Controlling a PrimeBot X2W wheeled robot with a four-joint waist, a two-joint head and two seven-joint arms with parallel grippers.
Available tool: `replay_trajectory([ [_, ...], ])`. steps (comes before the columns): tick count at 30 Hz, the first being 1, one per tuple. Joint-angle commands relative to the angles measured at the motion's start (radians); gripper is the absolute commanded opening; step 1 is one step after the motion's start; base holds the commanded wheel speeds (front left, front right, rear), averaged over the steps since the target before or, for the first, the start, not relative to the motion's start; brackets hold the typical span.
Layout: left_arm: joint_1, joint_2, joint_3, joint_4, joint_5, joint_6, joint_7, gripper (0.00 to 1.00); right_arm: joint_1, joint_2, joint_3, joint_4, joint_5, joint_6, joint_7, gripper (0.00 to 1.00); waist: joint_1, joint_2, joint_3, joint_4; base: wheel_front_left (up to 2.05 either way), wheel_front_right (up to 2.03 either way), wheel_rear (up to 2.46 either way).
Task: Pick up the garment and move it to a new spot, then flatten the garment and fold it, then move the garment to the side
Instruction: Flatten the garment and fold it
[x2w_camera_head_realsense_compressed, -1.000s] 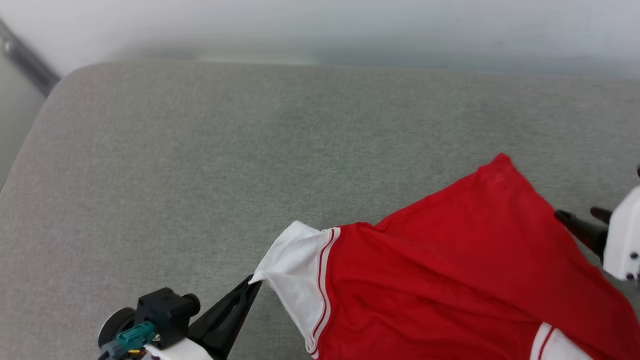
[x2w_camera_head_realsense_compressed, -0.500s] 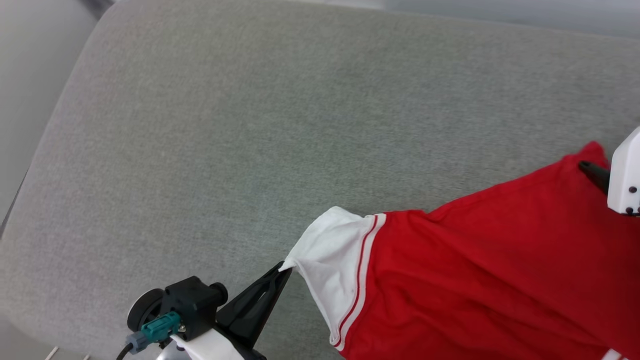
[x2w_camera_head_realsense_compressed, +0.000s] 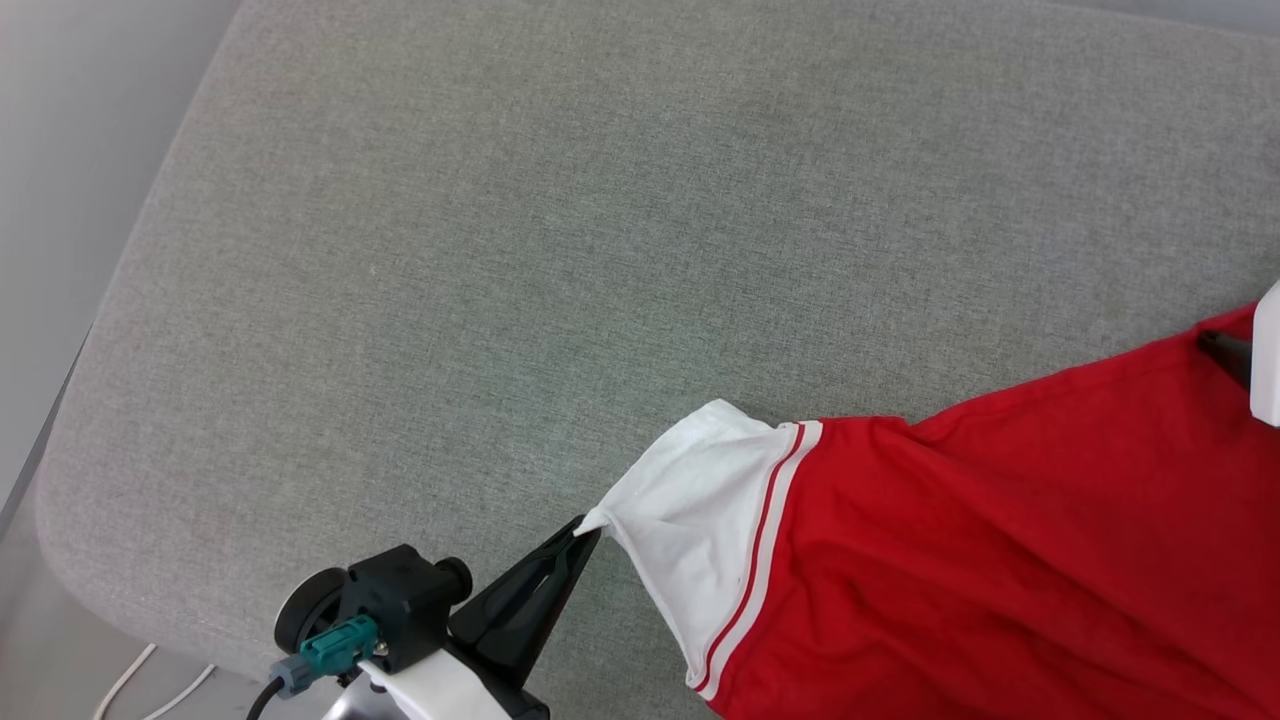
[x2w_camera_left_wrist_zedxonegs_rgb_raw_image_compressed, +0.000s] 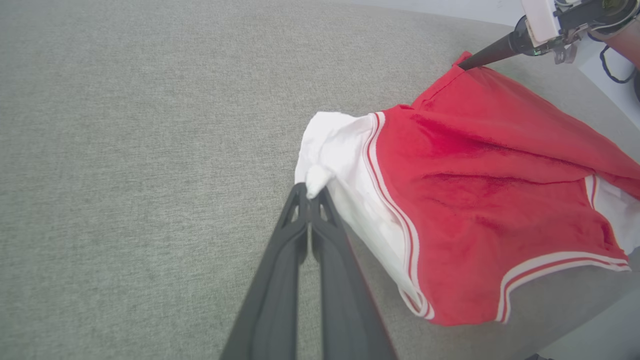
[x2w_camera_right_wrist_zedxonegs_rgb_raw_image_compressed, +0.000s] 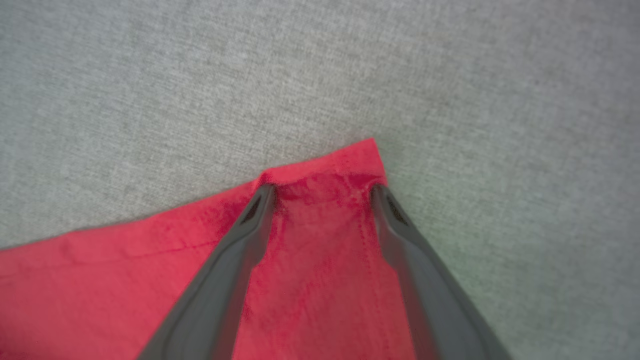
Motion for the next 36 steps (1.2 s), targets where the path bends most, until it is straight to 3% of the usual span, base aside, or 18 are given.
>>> replay_trajectory([
  [1, -0.015, -0.004, -0.002, 0.002, 0.004, -0.003, -0.007, 0.0, 0.057, 0.028, 0.032, 0.037, 0.021, 0.0, 0.01, 1.0, 0.0, -0.0001, 0.002, 0.002, 0.0, 0.0, 0.0],
  [2, -0.015, -0.004, -0.002, 0.003, 0.003, -0.004, -0.007, 0.0, 0.06, 0.026, 0.039, 0.039, 0.026, 0.002, 0.012, 0.42, 0.0, -0.0001, 0.002, 0.003, 0.0, 0.0, 0.0],
  [3, -0.016, -0.005, -0.003, 0.005, 0.003, -0.004, -0.005, 0.0, 0.06, 0.023, 0.047, 0.035, 0.027, 0.002, 0.005, 0.0, 0.0, -0.0001, 0.001, 0.003, 0.0, 0.0, 0.0],
  [12, -0.011, 0.006, 0.007, 0.009, -0.006, 0.002, -0.013, 0.0, -0.008, 0.014, 0.045, 0.036, 0.051, 0.001, -0.138, 0.0, 0.0, -0.0001, -0.066, -0.027, 0.0, 0.0, 0.0],
  [21, 0.001, 0.054, 0.06, -0.03, -0.01, 0.027, -0.017, 0.0, -0.047, 0.0, 0.06, 0.036, 0.099, 0.0, -0.297, 0.0, 0.0, -0.0001, -0.178, -0.105, 0.0, 0.0, 0.0],
  [28, 0.016, 0.109, 0.144, -0.077, -0.015, 0.051, -0.056, 0.0, -0.052, -0.025, 0.097, -0.061, 0.157, 0.0, -0.393, 0.0, 0.0, -0.0001, -0.258, -0.18, 0.0, 0.0, 0.0],
  [36, -0.045, 0.166, 0.243, -0.16, 0.013, 0.061, -0.105, 0.0, -0.066, -0.005, 0.047, -0.2, 0.218, 0.0, -0.434, 0.0, 0.0, -0.0001, -0.322, -0.253, 0.0, 0.0, 0.0],
])
